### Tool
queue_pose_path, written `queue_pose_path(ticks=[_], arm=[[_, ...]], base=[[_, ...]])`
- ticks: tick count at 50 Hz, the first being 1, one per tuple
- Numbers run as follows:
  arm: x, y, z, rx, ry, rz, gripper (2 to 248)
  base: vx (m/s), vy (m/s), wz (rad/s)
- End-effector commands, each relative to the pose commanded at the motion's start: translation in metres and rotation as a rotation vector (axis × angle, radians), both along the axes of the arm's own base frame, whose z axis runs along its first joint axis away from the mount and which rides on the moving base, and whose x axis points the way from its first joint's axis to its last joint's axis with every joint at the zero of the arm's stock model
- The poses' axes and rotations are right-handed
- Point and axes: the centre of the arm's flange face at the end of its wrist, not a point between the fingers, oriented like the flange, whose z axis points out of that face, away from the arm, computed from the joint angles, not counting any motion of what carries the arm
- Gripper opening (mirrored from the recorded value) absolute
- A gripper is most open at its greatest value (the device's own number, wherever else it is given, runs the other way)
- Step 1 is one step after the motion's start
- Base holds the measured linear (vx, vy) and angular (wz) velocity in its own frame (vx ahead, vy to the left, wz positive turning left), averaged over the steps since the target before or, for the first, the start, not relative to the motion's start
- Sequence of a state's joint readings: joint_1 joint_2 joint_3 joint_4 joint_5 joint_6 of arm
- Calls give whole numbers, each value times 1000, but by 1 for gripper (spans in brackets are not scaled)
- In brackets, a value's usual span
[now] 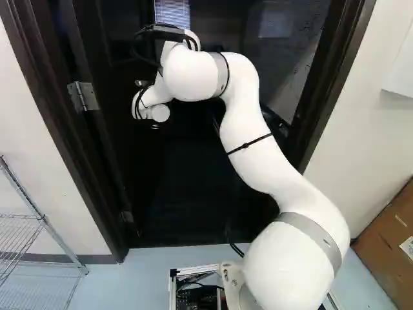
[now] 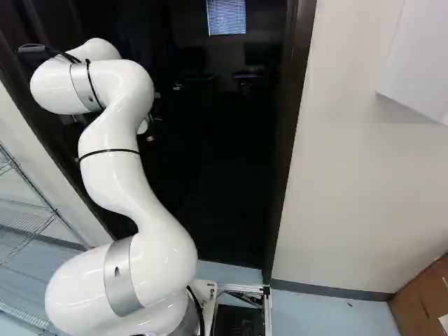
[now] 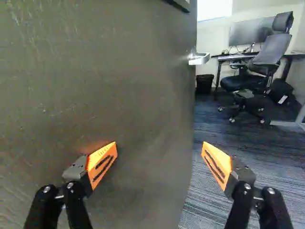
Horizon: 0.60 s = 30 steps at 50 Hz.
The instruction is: Open the door and move inside
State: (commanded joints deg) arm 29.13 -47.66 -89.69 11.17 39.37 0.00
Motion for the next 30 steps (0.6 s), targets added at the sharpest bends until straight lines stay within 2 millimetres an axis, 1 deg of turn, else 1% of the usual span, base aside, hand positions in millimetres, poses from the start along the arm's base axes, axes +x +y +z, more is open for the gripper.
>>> queue_pose_path(ticks=[30], arm=[[-1, 40, -9, -64, -8, 113, 247]], base=[[0, 0, 0]])
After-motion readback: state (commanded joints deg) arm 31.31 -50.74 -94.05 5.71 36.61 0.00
